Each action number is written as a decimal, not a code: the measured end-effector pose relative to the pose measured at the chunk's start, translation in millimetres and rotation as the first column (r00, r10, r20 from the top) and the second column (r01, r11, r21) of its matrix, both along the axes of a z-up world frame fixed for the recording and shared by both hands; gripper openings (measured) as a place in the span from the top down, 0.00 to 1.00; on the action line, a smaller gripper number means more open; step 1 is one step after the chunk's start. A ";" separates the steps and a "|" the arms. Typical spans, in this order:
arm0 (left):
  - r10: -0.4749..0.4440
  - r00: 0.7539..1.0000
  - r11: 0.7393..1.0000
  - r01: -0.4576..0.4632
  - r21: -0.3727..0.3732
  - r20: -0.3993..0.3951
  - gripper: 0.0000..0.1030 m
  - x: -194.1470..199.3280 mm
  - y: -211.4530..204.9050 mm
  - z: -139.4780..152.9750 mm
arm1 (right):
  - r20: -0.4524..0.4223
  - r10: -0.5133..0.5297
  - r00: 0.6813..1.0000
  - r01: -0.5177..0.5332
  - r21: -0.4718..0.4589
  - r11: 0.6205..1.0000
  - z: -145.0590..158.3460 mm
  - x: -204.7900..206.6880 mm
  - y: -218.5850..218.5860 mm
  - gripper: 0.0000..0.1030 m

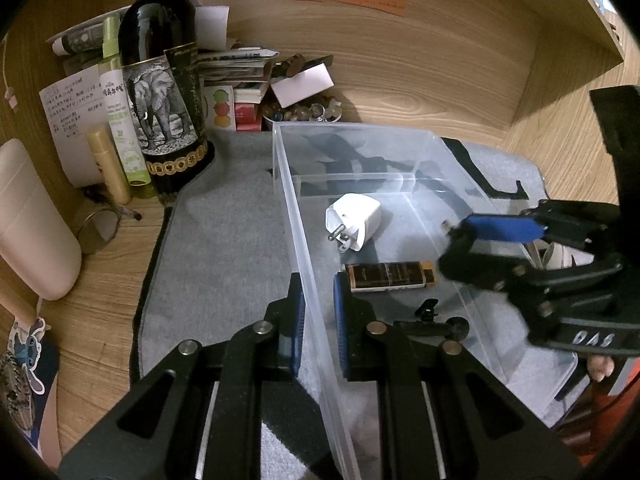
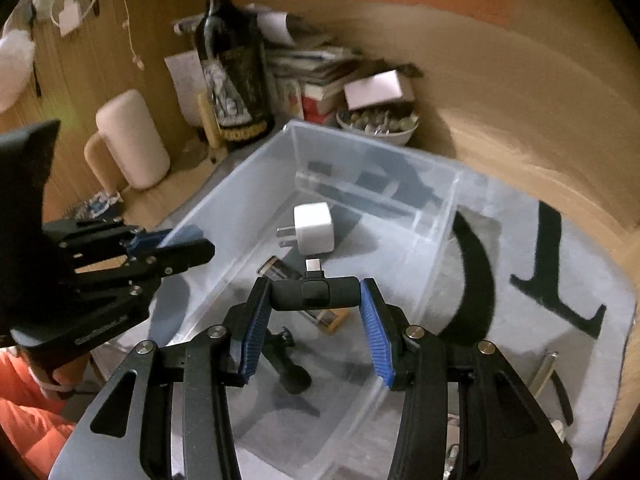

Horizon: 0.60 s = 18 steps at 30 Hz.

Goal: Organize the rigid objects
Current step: 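Carry the small black part into the box and open the right tool, then move the right tool back to the mat and grasp the white handheld device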

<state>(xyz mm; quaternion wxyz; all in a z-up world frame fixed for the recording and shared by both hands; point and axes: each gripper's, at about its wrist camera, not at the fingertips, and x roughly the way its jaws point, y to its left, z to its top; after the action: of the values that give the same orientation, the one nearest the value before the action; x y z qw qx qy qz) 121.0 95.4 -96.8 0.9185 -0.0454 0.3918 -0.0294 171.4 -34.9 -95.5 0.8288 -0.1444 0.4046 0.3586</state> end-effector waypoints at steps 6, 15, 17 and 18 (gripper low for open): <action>-0.001 1.000 1.000 0.001 0.001 0.001 0.87 -0.1 -0.2 -0.1 | -0.036 0.046 0.998 -0.048 -0.031 0.998 -8.0 -3.1 14.2 0.58; -0.003 1.000 1.000 0.003 0.006 0.002 0.87 -0.6 -1.2 -0.8 | 0.024 -0.042 0.999 0.041 0.017 0.999 8.3 -6.1 -8.7 0.40; -0.003 1.000 1.000 0.003 0.011 0.003 0.87 -0.9 -2.4 -1.0 | 0.049 -0.077 0.996 0.076 0.032 0.997 15.6 -6.9 -20.2 0.36; -0.003 1.000 1.000 0.003 0.012 0.003 0.87 -0.8 -2.7 -1.1 | 0.064 -0.098 0.993 0.096 0.041 0.995 20.3 -7.5 -28.0 0.36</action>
<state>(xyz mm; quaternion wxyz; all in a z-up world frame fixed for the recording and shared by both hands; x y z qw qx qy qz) 120.2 92.8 -97.9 0.9193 -0.0392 0.3906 -0.0286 164.0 -63.0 -75.2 0.8607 -0.1205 0.3769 0.3205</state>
